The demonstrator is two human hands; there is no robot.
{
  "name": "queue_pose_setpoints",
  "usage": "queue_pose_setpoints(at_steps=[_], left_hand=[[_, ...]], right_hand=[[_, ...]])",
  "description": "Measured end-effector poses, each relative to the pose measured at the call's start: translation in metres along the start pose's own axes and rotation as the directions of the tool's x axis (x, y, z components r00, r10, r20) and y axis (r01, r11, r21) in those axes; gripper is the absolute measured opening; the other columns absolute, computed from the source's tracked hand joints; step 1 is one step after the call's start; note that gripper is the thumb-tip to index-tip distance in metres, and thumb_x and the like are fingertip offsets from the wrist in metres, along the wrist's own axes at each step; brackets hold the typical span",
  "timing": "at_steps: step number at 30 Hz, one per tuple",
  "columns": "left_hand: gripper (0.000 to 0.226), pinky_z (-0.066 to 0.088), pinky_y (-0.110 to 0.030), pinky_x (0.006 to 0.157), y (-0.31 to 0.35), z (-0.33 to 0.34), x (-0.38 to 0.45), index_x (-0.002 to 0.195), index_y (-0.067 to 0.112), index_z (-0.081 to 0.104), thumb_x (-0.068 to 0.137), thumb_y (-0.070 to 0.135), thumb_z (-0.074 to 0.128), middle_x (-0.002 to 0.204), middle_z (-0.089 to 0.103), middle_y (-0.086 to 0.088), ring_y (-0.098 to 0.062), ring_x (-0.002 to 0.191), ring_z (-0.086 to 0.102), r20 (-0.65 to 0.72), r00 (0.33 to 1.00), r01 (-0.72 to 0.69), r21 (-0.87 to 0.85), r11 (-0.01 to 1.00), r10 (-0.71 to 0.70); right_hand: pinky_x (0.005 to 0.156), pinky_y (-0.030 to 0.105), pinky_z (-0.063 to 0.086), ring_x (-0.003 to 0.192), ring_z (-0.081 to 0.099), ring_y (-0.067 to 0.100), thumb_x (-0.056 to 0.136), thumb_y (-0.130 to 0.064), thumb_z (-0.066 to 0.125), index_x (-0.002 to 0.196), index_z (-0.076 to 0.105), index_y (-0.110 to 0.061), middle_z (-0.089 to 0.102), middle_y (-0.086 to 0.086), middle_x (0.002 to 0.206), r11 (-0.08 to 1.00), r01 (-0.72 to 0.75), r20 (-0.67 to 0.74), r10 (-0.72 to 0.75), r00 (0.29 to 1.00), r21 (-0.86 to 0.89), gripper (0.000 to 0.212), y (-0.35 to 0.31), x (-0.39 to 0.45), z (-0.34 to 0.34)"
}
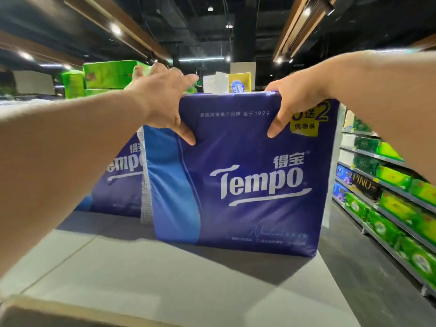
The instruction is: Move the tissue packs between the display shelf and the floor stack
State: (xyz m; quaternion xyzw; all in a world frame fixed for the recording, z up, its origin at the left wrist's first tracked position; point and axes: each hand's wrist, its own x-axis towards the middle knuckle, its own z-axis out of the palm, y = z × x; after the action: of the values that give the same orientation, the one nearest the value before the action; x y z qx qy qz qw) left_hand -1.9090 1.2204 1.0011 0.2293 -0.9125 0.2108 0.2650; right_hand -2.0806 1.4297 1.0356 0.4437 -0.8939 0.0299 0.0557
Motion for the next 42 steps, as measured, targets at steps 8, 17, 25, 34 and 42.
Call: queue_pose_setpoints(at_steps=[8,17,25,34,42], left_hand=[[0.112,0.028,-0.055,0.111,-0.063,-0.003,-0.11,0.156,0.034,0.02,0.067,0.076,0.071,0.155,0.028,-0.006,-0.035,0.14,0.025,-0.119,0.984,0.145,0.083,0.986,-0.134],[0.095,0.033,-0.051,0.11,-0.17,-0.062,-0.363,0.152,0.03,0.028,0.073,0.063,0.07,0.15,0.033,-0.006,-0.035,0.139,0.027,0.163,0.877,0.406,0.252,0.879,-0.452],[0.089,0.03,-0.054,0.11,-0.287,-0.155,-0.626,0.152,0.031,0.028,0.08,0.067,0.065,0.153,0.033,-0.007,-0.034,0.138,0.029,0.358,0.564,0.569,0.485,0.665,-0.744],[0.089,0.033,-0.053,0.109,-0.376,-0.261,-0.857,0.149,0.027,0.035,0.077,0.074,0.062,0.148,0.039,-0.01,-0.036,0.137,0.032,0.304,0.181,0.654,0.673,0.345,-0.935],[0.086,0.03,-0.052,0.11,-0.471,-0.294,-1.001,0.146,0.026,0.039,0.077,0.069,0.067,0.15,0.039,-0.01,-0.036,0.138,0.032,0.211,-0.074,0.657,0.746,0.111,-0.975]], right_hand=[[0.108,0.065,0.027,0.139,0.034,0.037,0.063,-0.077,0.075,0.152,0.028,-0.028,0.038,0.009,0.15,0.849,0.029,-0.351,-0.249,0.903,-0.528,0.112,-0.103,-0.039,0.019],[0.103,0.055,0.033,0.126,0.042,0.034,0.087,-0.044,0.057,0.134,0.047,-0.027,0.047,0.007,0.134,0.883,0.349,-0.202,-0.421,0.885,-0.313,0.051,-0.342,-0.14,0.139],[0.083,0.04,0.038,0.107,0.057,0.027,0.088,-0.04,0.059,0.108,0.06,-0.027,0.064,0.003,0.121,0.735,0.672,-0.196,-0.675,0.711,-0.095,0.024,-0.586,-0.28,0.175],[0.081,0.039,0.043,0.109,0.062,0.031,0.088,-0.034,0.054,0.114,0.065,-0.021,0.066,0.006,0.118,0.416,0.909,-0.167,-0.899,0.404,-0.038,0.031,-0.832,-0.426,0.205],[0.086,0.043,0.041,0.109,0.059,0.033,0.088,-0.034,0.055,0.113,0.063,-0.019,0.065,0.009,0.117,0.162,0.986,-0.161,-0.973,0.164,0.028,0.031,-1.034,-0.502,0.234]])
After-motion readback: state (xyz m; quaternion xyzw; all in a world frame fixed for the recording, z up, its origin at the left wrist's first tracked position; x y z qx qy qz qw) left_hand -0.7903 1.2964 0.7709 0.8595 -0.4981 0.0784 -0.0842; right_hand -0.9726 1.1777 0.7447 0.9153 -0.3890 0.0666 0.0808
